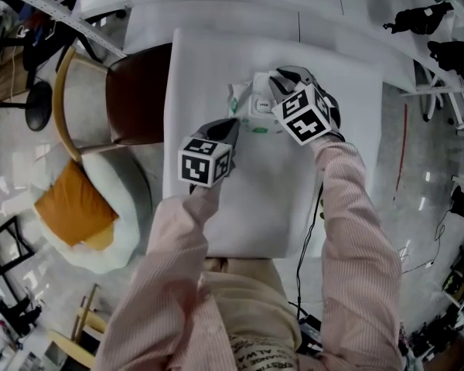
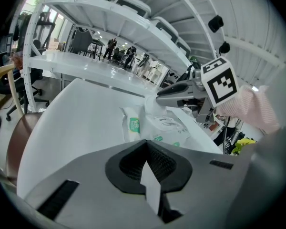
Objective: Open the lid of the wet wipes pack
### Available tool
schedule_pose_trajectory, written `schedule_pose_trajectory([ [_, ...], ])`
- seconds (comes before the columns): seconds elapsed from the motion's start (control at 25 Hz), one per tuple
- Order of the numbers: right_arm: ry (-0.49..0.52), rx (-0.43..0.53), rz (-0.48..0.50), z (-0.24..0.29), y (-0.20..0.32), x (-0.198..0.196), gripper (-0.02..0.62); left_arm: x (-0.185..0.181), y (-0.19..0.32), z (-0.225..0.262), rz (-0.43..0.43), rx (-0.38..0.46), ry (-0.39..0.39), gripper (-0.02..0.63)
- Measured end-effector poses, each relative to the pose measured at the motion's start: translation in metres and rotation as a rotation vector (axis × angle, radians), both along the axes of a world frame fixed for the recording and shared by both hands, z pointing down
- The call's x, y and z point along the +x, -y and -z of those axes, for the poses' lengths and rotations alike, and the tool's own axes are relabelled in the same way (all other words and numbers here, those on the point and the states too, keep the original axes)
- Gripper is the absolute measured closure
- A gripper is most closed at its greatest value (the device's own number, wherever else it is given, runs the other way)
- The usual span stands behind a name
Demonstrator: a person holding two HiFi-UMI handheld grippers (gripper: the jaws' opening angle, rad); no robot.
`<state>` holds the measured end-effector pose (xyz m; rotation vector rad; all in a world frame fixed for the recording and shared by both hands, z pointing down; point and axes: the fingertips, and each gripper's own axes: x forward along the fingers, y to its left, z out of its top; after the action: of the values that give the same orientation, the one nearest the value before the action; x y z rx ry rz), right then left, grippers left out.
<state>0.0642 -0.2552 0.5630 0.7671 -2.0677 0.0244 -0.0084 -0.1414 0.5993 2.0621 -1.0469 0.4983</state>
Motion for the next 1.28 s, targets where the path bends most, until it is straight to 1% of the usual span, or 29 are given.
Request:
schedule_pose_trajectory([
  [0.08,0.029,-0.006,-0.010,0.002,-0.004,0.001,0.503,0.001,-0.003,0.000,-0.009,-0.010,-0.002,0.611],
  [0.2,0.115,-0.014,-0.042,0.014,-0.012,0.001,0.502,0.002,-0.011,0.004,-0.028,-0.014,-0.011,0.611],
  [0.32,0.188,-0.009,-0.076,0.029,-0.022,0.001,0.502,0.001,-0.016,0.016,-0.017,0.011,-0.034,0.611],
  [0.44,0.259,0.024,-0.130,0.046,-0.028,0.006,0.504,0.002,-0.018,0.034,-0.005,0.060,-0.052,0.611],
  [0.48,0.283,0.036,-0.151,0.051,-0.030,0.008,0.519,0.001,-0.018,0.040,-0.001,0.078,-0.056,0.611],
  [0.56,0.323,0.053,-0.192,0.062,-0.036,0.011,0.582,-0.002,-0.020,0.054,0.011,0.115,-0.063,0.611],
  [0.84,0.494,0.058,-0.314,0.093,-0.070,0.007,0.594,-0.018,-0.030,0.109,0.062,0.254,-0.083,0.611],
  [1.0,0.639,0.060,-0.392,0.117,-0.096,0.003,0.595,-0.024,-0.044,0.143,0.089,0.327,-0.104,0.611],
  [1.08,0.684,0.067,-0.408,0.128,-0.110,0.001,0.595,-0.027,-0.052,0.159,0.088,0.359,-0.106,0.611],
  [1.28,0.746,0.085,-0.398,0.160,-0.142,-0.004,0.595,-0.039,-0.068,0.200,0.084,0.442,-0.105,0.611],
])
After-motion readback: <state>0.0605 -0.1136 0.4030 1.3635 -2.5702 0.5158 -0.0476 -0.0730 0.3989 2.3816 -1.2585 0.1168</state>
